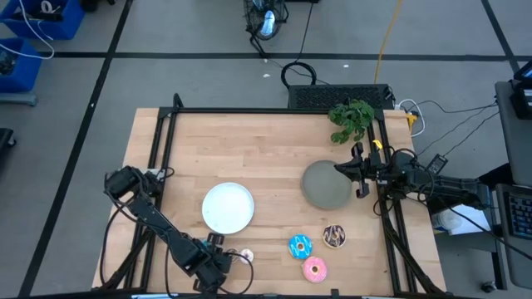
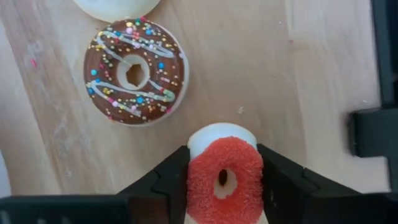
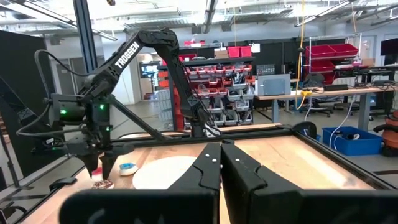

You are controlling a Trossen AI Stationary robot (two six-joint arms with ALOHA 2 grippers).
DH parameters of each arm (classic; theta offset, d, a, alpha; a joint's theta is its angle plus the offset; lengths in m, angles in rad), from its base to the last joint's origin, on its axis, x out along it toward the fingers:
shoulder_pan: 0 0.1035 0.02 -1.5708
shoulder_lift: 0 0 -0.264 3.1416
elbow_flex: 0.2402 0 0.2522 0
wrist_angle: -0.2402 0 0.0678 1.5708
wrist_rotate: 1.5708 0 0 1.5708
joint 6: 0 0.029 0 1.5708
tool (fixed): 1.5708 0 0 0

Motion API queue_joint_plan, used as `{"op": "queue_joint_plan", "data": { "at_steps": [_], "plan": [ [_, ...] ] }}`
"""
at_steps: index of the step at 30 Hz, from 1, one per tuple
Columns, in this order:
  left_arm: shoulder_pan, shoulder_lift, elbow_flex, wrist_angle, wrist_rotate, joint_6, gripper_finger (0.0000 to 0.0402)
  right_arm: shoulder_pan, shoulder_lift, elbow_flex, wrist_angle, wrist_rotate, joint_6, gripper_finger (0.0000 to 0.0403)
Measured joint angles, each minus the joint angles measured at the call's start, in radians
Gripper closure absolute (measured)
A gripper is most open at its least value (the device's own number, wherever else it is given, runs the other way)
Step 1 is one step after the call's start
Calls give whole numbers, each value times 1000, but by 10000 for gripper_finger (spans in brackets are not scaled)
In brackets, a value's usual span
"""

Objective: Pick & Place donuts
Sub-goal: Put the small orange donut on the white plate

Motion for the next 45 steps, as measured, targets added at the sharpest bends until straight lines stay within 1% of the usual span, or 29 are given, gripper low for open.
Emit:
{"op": "queue_joint_plan", "data": {
  "at_steps": [3,7,11,14,17,21,23,25,28,31,33,39,41,45],
  "plan": [
    [14,0,38,-68,11,-1,233,0,0,0,0,0,0,403],
    [35,0,113,-198,6,3,213,0,0,0,0,1,0,403],
    [70,0,218,-386,10,-26,192,0,0,0,0,2,0,403],
    [96,0,300,-529,5,-20,183,0,0,0,0,2,0,403],
    [116,-2,378,-620,3,17,183,0,0,0,0,2,0,403],
    [150,-5,469,-682,3,98,193,0,0,0,0,2,0,403],
    [170,-25,495,-705,2,127,199,0,0,0,0,2,0,403],
    [199,-54,513,-713,-9,155,204,0,0,0,1,2,0,403],
    [241,-110,519,-721,-59,189,211,0,0,0,8,-1,5,403],
    [293,-171,520,-769,-101,206,214,0,0,0,8,-1,6,403],
    [327,-211,520,-789,-116,203,215,0,0,0,8,-1,5,403],
    [414,-309,520,-864,-120,186,215,0,0,0,13,-1,4,403],
    [439,-334,520,-899,-127,156,215,0,0,0,22,-1,4,403],
    [481,-353,520,-915,-152,134,215,0,0,0,24,-2,4,403]
  ]
}}
